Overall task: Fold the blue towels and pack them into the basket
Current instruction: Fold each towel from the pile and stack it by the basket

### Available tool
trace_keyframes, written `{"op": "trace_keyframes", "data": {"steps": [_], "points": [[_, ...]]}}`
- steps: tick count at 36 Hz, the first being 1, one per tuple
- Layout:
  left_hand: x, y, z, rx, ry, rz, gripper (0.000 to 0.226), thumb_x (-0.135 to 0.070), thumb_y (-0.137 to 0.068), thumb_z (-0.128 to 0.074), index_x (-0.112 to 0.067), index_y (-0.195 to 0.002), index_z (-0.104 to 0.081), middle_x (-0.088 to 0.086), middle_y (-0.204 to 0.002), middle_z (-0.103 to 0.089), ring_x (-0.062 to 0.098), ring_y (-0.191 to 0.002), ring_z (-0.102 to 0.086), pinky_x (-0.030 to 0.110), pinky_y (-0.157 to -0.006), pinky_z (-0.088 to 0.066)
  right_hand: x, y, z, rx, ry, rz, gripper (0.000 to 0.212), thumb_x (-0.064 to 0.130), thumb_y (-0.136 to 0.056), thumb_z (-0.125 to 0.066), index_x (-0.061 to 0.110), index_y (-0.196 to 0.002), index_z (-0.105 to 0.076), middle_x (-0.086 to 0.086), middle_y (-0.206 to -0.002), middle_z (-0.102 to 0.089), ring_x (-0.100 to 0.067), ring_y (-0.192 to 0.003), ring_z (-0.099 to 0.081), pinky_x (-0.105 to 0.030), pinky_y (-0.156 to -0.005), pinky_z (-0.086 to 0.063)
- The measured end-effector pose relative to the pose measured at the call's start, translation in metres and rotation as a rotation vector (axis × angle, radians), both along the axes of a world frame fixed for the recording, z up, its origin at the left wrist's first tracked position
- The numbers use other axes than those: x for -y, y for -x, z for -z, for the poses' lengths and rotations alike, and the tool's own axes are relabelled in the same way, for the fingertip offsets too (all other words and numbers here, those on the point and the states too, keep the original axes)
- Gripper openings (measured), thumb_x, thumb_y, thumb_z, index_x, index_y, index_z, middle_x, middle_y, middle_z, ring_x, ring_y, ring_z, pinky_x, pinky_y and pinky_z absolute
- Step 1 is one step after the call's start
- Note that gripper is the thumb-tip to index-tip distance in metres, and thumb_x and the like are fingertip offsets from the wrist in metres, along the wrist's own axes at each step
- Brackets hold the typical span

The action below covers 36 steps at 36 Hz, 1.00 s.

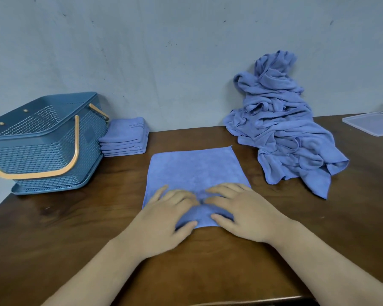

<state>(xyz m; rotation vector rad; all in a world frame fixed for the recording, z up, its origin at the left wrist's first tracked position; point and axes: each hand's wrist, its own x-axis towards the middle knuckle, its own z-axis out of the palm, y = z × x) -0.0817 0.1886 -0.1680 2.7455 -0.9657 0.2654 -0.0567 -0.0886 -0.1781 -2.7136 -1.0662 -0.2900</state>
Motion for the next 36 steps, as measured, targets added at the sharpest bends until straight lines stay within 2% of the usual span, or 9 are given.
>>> {"op": "trace_keyframes", "data": {"steps": [2, 5, 9, 12, 18, 21, 28, 31, 36], "points": [[0.01, 0.006, 0.0, 0.019, 0.026, 0.134, 0.024, -0.048, -0.105, -0.055, -0.034, -0.123, -0.063, -0.021, -0.124, -0.059, 0.006, -0.119, -0.054, 0.035, -0.111, -0.041, -0.002, 0.007, 0.003, 0.032, -0.05, -0.049, 0.03, 0.046, -0.107, -0.049, 0.041, -0.132, -0.065, 0.023, -0.146, -0.053, -0.003, -0.134, -0.048, -0.031, -0.109, -0.041], [0.018, 0.01, 0.0, -0.019, 0.033, 0.154, 0.018, -0.047, -0.106, -0.055, -0.034, -0.112, -0.065, -0.02, -0.11, -0.059, 0.004, -0.104, -0.054, 0.032, -0.096, -0.047, -0.001, 0.017, 0.005, 0.084, -0.104, -0.098, 0.019, 0.033, -0.107, -0.057, 0.035, -0.118, -0.072, 0.023, -0.127, -0.062, -0.004, -0.116, -0.057, -0.03, -0.094, -0.05], [0.018, 0.008, 0.0, -0.045, 0.065, 0.123, 0.022, -0.051, -0.108, -0.055, -0.034, -0.115, -0.068, -0.02, -0.11, -0.06, 0.001, -0.102, -0.05, 0.022, -0.096, -0.043, 0.002, 0.026, 0.005, 0.081, -0.133, -0.095, 0.022, 0.028, -0.105, -0.059, 0.035, -0.118, -0.075, 0.023, -0.121, -0.065, -0.004, -0.108, -0.06, -0.025, -0.089, -0.05], [0.019, 0.009, 0.001, -0.015, 0.06, 0.113, 0.023, -0.048, -0.11, -0.054, -0.032, -0.113, -0.071, -0.018, -0.109, -0.062, 0.004, -0.1, -0.051, 0.025, -0.094, -0.046, 0.001, 0.029, 0.006, 0.06, -0.142, -0.076, 0.023, 0.029, -0.103, -0.06, 0.036, -0.117, -0.076, 0.023, -0.122, -0.065, -0.003, -0.11, -0.06, -0.025, -0.09, -0.05], [0.027, 0.009, 0.005, 0.034, 0.011, 0.068, 0.029, -0.041, -0.114, -0.045, -0.023, -0.112, -0.068, -0.008, -0.108, -0.061, 0.012, -0.102, -0.055, 0.033, -0.095, -0.048, -0.003, 0.03, 0.004, -0.003, -0.167, -0.044, 0.021, 0.054, -0.1, -0.061, 0.043, -0.115, -0.071, 0.028, -0.12, -0.06, 0.003, -0.11, -0.055, -0.016, -0.092, -0.04], [0.026, 0.009, 0.003, -0.034, 0.115, 0.029, 0.022, -0.036, -0.113, -0.048, -0.022, -0.111, -0.065, -0.011, -0.11, -0.059, 0.01, -0.102, -0.055, 0.028, -0.098, -0.045, -0.006, 0.029, 0.005, 0.02, -0.15, -0.001, 0.028, 0.059, -0.099, -0.059, 0.043, -0.12, -0.066, 0.029, -0.12, -0.06, 0.003, -0.11, -0.054, -0.017, -0.094, -0.04], [0.026, 0.012, 0.007, -0.023, 0.123, 0.019, 0.024, -0.053, -0.107, -0.052, -0.031, -0.11, -0.059, -0.02, -0.108, -0.053, 0.004, -0.099, -0.051, 0.022, -0.094, -0.041, -0.006, 0.027, 0.006, 0.067, -0.17, 0.055, 0.015, 0.046, -0.1, -0.059, 0.039, -0.108, -0.07, 0.025, -0.107, -0.063, 0.001, -0.099, -0.056, -0.022, -0.085, -0.048], [0.018, 0.011, 0.01, -0.003, 0.158, -0.029, 0.022, -0.05, -0.106, -0.056, -0.029, -0.11, -0.063, -0.018, -0.109, -0.057, 0.005, -0.099, -0.052, 0.023, -0.093, -0.044, 0.002, 0.027, 0.004, 0.073, -0.178, 0.078, 0.011, 0.042, -0.099, -0.062, 0.038, -0.106, -0.07, 0.025, -0.109, -0.064, 0.0, -0.098, -0.059, -0.022, -0.084, -0.049], [-0.027, 0.02, 0.016, 0.03, 0.194, -0.158, 0.013, -0.046, -0.106, -0.059, -0.035, -0.11, -0.066, -0.024, -0.109, -0.057, 0.0, -0.101, -0.054, 0.024, -0.093, -0.049, 0.039, 0.031, 0.005, -0.038, -0.231, 0.147, 0.017, 0.036, -0.101, -0.065, 0.04, -0.117, -0.071, 0.031, -0.122, -0.062, 0.005, -0.113, -0.057, -0.014, -0.091, -0.044]]}}
